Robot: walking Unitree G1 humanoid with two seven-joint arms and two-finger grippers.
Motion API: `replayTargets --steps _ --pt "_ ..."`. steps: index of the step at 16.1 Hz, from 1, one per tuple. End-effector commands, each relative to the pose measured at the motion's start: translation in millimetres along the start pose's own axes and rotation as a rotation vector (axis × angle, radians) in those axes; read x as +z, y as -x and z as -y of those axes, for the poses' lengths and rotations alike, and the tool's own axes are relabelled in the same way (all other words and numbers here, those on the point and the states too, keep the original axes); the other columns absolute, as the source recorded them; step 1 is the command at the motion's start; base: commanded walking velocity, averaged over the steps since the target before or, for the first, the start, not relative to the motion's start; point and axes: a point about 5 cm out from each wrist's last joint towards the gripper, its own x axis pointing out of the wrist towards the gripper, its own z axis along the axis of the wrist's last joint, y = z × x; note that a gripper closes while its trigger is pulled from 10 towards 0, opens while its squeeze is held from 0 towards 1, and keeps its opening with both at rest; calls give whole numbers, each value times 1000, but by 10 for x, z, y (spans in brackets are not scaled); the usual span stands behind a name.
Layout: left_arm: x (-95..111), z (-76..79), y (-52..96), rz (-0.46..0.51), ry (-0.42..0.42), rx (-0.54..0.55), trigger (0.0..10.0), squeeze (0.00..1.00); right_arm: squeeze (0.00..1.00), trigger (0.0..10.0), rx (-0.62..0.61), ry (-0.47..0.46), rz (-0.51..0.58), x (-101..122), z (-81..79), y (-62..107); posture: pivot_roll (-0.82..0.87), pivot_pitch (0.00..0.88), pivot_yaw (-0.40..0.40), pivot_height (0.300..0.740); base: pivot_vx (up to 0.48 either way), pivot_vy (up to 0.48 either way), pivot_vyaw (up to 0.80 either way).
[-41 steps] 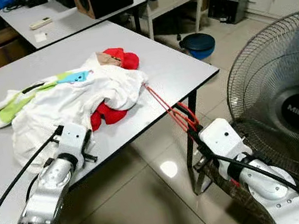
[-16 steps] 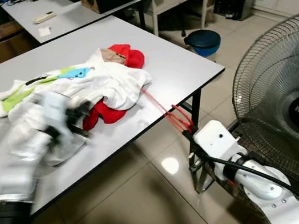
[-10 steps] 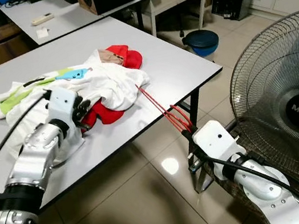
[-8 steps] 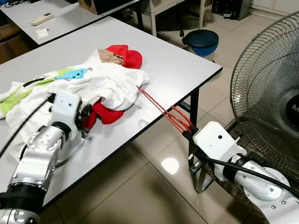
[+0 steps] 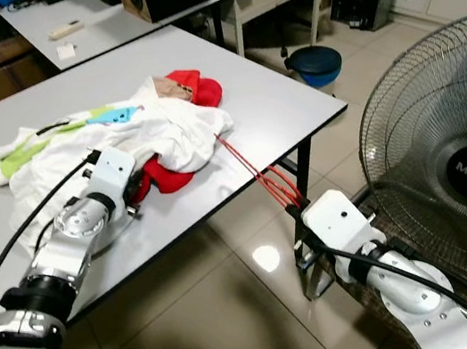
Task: Hang hanger
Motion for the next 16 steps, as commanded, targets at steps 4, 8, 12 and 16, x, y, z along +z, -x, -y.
replayTargets --steps 4,8,12,16 --pt "-37 -160 -26 -51 -62 98 0 0 0 10000 3 17 15 30 6 -6 -127 0 62 740 0 0 0" --pt "-46 -178 -30 -52 -59 101 0 0 0 10000 5 20 17 32 10 -9 -127 0 61 740 0 0 0" --pt "-1 -211 -26 -10 -14 50 0 0 0 10000 0 21 20 35 12 -8 -127 0 64 740 0 0 0" --pt "149 -424 55 51 145 -89 0 0 0 10000 12 16 34 48 9 12 -123 0 61 740 0 0 0"
